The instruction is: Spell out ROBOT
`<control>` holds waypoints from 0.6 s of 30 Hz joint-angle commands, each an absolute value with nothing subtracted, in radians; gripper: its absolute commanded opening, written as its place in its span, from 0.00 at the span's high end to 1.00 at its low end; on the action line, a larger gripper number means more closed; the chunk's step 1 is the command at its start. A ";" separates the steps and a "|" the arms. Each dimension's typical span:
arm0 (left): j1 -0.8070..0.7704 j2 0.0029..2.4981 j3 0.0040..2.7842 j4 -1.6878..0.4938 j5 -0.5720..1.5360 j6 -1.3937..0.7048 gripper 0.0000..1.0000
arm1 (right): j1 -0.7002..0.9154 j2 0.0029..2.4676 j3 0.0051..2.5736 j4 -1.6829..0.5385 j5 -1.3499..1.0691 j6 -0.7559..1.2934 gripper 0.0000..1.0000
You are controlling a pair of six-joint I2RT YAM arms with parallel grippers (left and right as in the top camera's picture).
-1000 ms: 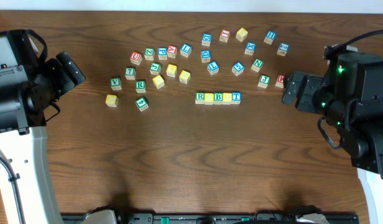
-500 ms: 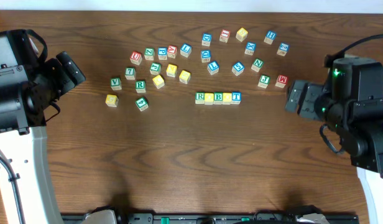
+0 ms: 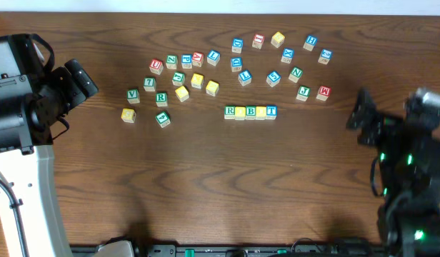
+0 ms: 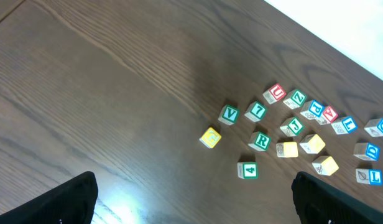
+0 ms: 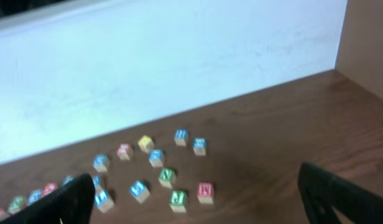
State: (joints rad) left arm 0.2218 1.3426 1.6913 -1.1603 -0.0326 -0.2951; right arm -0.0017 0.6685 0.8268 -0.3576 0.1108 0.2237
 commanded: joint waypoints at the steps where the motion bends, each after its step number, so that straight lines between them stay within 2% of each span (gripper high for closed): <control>1: 0.226 1.348 1.706 -1.163 -0.038 -0.304 0.02 | -0.047 0.507 0.640 -0.289 0.001 0.178 0.01; 10: 0.226 1.348 1.706 -1.163 -0.038 -0.304 0.02 | -0.065 0.105 0.215 -0.137 -0.034 0.178 0.01; 18: 0.226 1.348 1.706 -1.163 -0.038 -0.304 0.02 | -0.064 0.005 0.041 -0.070 -0.056 0.178 0.01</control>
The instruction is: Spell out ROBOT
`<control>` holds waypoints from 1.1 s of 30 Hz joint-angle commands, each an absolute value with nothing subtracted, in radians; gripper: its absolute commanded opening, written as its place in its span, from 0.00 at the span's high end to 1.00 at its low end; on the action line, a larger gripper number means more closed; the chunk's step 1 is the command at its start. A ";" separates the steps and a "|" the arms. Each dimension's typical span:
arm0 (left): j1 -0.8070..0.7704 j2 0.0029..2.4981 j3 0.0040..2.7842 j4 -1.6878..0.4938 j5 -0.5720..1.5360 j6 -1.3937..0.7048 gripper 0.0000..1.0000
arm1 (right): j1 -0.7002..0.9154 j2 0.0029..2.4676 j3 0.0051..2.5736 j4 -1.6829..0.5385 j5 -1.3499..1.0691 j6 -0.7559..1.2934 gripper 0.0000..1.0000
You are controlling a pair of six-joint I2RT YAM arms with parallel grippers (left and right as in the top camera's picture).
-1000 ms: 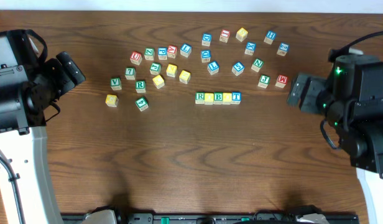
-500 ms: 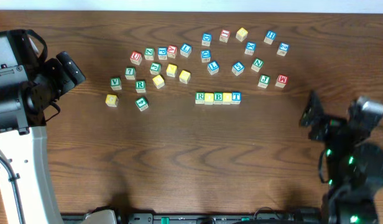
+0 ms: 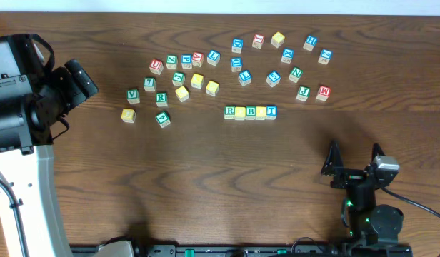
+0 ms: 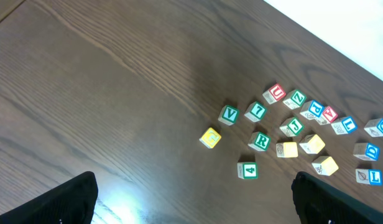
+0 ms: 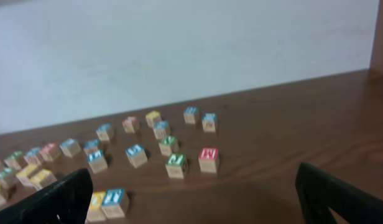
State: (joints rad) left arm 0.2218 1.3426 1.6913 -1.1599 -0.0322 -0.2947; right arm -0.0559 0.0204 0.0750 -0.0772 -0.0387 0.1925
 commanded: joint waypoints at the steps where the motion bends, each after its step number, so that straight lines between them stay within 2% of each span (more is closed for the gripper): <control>1: 0.226 1.348 1.706 -1.163 -0.038 -0.304 0.02 | -0.064 0.005 0.030 -0.070 -0.056 0.178 0.01; 33: 0.226 1.348 1.706 -1.163 -0.038 -0.304 0.01 | -0.064 0.007 0.006 -0.071 -0.062 0.178 0.01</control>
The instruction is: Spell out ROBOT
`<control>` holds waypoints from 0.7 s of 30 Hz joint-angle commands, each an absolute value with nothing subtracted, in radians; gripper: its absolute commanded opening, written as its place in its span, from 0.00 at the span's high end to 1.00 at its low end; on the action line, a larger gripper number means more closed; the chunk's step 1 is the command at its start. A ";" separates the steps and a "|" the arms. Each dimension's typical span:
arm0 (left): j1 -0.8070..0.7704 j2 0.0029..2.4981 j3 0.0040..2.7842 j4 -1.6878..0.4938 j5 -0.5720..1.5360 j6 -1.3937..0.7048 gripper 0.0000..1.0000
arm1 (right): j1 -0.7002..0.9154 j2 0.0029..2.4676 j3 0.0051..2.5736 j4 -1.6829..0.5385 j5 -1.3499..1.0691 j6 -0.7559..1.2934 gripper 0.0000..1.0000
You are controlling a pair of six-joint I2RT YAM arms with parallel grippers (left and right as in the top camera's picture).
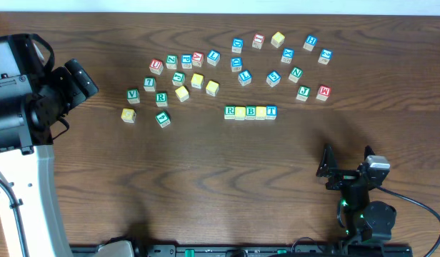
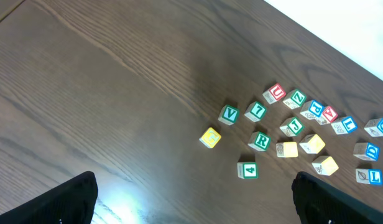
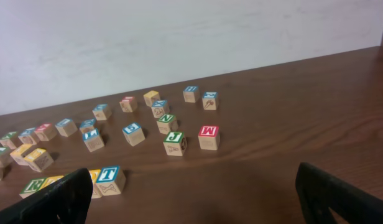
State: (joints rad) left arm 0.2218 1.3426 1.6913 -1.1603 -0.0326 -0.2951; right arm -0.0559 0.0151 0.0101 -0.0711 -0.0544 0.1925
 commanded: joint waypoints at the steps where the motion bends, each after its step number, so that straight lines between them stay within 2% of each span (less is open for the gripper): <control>1: 0.226 1.348 1.706 -1.163 -0.038 -0.304 0.01 | -0.064 0.007 0.006 -0.071 -0.062 0.178 0.01; 16: 0.225 1.290 1.699 -1.164 -0.062 -0.304 0.01 | -0.064 0.007 0.006 -0.071 -0.062 0.178 0.01; 21: 0.211 1.160 1.573 -1.004 -0.064 -0.267 0.01 | -0.064 0.007 0.006 -0.071 -0.062 0.178 0.01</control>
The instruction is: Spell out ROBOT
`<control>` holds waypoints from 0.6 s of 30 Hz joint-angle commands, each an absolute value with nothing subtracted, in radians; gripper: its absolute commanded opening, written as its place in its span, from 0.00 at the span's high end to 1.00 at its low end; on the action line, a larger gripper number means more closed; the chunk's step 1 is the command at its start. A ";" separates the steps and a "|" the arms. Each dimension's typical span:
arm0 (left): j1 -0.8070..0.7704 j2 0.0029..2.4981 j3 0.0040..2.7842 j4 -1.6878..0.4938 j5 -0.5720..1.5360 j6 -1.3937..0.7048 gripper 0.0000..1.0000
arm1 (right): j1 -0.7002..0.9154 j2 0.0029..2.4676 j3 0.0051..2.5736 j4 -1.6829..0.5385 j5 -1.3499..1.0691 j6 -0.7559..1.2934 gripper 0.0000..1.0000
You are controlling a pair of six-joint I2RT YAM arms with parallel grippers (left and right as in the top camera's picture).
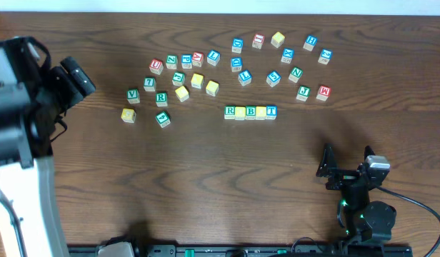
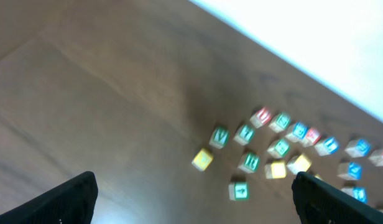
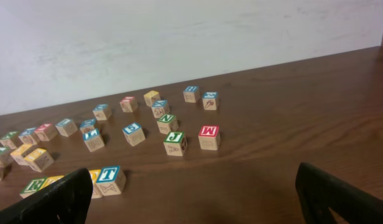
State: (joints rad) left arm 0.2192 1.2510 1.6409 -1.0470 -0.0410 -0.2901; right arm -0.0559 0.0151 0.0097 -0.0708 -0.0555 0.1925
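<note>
A row of lettered blocks [image 1: 250, 111] lies mid-table, reading R, yellow, B, yellow, T; its blue T end [image 3: 109, 179] shows in the right wrist view. My left gripper [image 1: 78, 77] hangs at the far left, well clear of the blocks. In its own blurred view the left gripper [image 2: 194, 199] is open with nothing between the fingers. My right gripper [image 1: 327, 170] sits low at the front right. It too is open and empty, the right gripper [image 3: 194, 196] facing the blocks from a distance.
Several loose blocks lie in a left cluster [image 1: 178, 75] and a right cluster [image 1: 281, 57] behind the row. A green R block [image 1: 161, 98] and a yellow block [image 1: 128, 114] sit at the left. The white wall [image 3: 179, 43] borders the table's far edge.
The left arm has shifted slightly; its wrist view is now blurred and shows more of the wall, with the blocks sitting higher. The right arm and all blocks are unchanged.
The right arm stood raised at the right edge, then sat low near the front right with its gripper facing the blocks, and has stayed there. The left arm held still at the far left until its small shift now. The row of blocks never changed.
</note>
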 commanded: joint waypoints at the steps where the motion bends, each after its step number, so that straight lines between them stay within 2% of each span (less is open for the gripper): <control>1: 0.210 1.119 1.523 -0.955 -0.064 -0.266 0.01 | -0.064 0.007 0.006 -0.071 -0.062 0.178 0.01; 13: 0.210 0.638 0.857 -0.329 -0.060 -0.189 0.01 | -0.064 0.007 0.006 -0.071 -0.062 0.178 0.01; 18: 0.148 0.436 0.566 -0.124 -0.060 -0.030 0.01 | -0.064 0.007 0.006 -0.071 -0.062 0.178 0.01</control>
